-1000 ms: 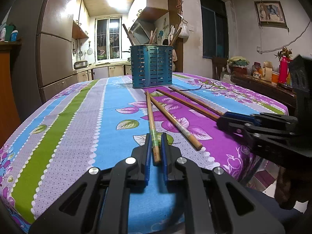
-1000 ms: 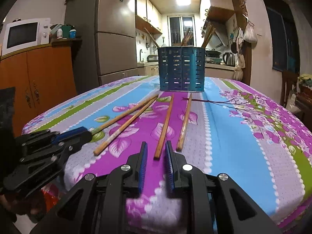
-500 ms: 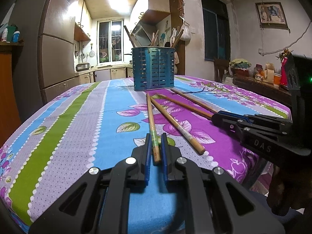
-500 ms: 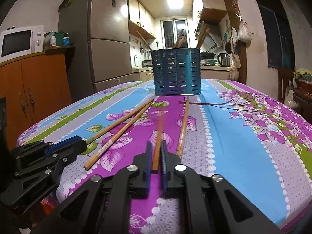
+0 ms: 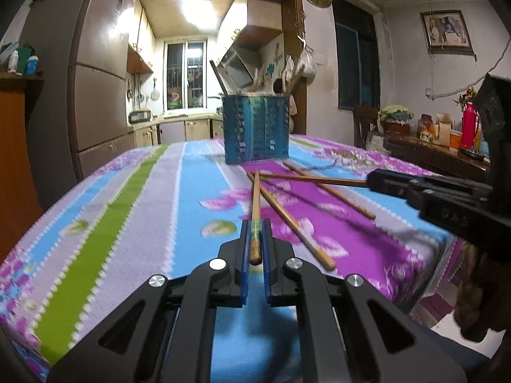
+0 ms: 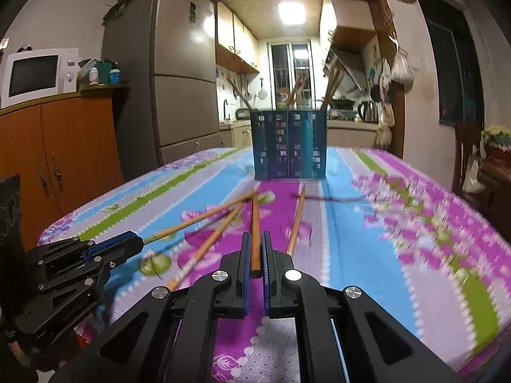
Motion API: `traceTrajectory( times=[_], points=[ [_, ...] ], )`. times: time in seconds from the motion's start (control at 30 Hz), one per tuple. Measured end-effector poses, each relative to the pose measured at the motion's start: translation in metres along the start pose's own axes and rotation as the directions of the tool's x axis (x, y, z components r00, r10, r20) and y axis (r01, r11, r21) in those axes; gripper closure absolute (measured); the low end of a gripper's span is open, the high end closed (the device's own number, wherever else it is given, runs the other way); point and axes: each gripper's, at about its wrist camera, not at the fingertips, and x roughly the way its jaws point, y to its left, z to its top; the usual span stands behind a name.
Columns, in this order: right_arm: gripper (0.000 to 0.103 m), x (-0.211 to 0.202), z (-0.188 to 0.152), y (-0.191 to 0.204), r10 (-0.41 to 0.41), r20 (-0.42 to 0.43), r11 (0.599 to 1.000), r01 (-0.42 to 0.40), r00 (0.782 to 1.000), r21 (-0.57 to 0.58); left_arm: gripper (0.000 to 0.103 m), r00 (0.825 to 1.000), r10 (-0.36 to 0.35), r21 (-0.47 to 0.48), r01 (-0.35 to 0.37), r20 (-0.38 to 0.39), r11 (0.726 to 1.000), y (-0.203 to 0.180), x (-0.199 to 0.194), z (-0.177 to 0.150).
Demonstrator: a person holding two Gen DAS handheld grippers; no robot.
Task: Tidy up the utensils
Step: 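Lift the left gripper's chopstick over the blue holder while the right gripper carries its chopstick there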
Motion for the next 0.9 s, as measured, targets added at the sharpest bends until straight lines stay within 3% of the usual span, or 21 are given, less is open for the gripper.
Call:
traceTrajectory(
  times=[0.27,0.53,0.7,0.9],
  points=[
    [0.096,-0.029,0.057,-0.002,0.02,0.124,0.996,-0.009,0.992,-0.09,0.098,0.992,0.025,0.041,-0.03,0.126,0.999,0.012,-0.017,0.048],
    [0.096,-0.03,0.117,-0.012,0.084,0.216,0.992,-0.06,0.973,-0.115,0.098,0.961,0.023,0.09,-0.05,0.277,0.995,0.01,-0.02,0.109],
    [0.096,-0.018,0.153,-0.024,0.118,0.217,0.99,-0.098,0.969,-0.099,0.098,0.951,0.005,0.1,-0.038,0.308,0.994,0.007,-0.012,0.139],
    [0.096,-0.009,0.181,-0.033,0.134,0.197,0.988,-0.116,0.971,-0.102,0.098,0.953,-0.007,0.086,-0.02,0.304,0.996,0.009,-0.001,0.16]
  ],
)
